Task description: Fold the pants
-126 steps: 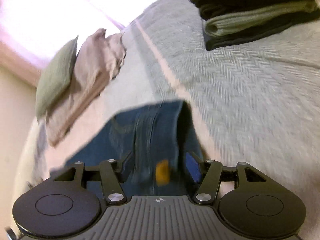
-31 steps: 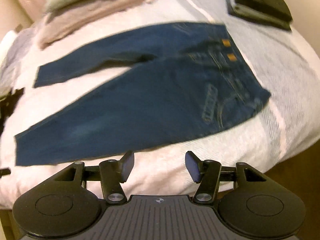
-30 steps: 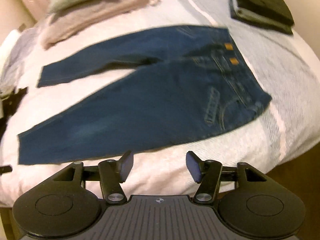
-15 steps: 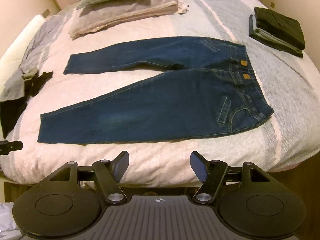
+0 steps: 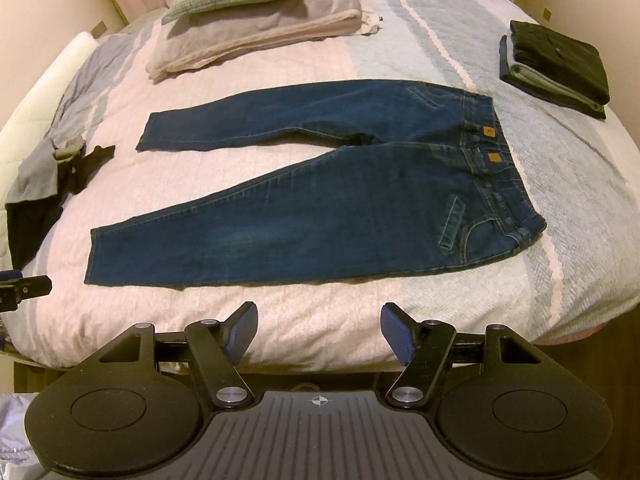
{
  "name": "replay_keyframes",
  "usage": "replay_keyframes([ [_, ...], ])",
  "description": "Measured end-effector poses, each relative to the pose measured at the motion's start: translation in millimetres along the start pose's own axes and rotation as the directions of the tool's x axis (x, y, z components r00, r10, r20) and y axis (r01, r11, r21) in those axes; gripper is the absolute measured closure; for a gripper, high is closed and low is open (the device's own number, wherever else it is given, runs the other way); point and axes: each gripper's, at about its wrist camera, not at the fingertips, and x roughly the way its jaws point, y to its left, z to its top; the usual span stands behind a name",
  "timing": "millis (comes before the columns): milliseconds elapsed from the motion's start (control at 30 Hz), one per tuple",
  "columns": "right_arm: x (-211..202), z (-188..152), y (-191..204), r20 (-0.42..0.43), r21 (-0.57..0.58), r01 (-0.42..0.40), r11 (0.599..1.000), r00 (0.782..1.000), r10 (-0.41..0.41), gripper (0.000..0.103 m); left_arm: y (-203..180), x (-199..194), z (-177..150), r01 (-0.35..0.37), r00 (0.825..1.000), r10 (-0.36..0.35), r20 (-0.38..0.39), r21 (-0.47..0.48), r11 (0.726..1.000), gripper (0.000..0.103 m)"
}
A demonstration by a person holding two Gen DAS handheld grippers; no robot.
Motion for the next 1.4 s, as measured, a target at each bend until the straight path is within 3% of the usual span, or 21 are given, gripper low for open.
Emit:
replay_keyframes([
  [500, 3, 3, 4, -0.013, 0.006, 0.005, 1.0, 1.0, -0.005, 0.038, 4, 6, 5, -0.005, 1.0, 0.005, -0.003, -0.004, 1.0, 0.031],
  [967, 14, 10, -16, -0.051, 0.051, 0.015, 0.999, 0.999, -0.012, 0.038, -10, 23, 19, -0.002, 0.999, 0.004, -0.049, 0.023, 1.0, 0.03],
  [1400, 47, 67, -50, -0.041, 0.04, 0.007, 0.999, 0.999, -0.005, 0.038, -21, 45, 60, -0.023, 0.999, 0.022, -0.033, -0.039, 0.999, 0.029],
])
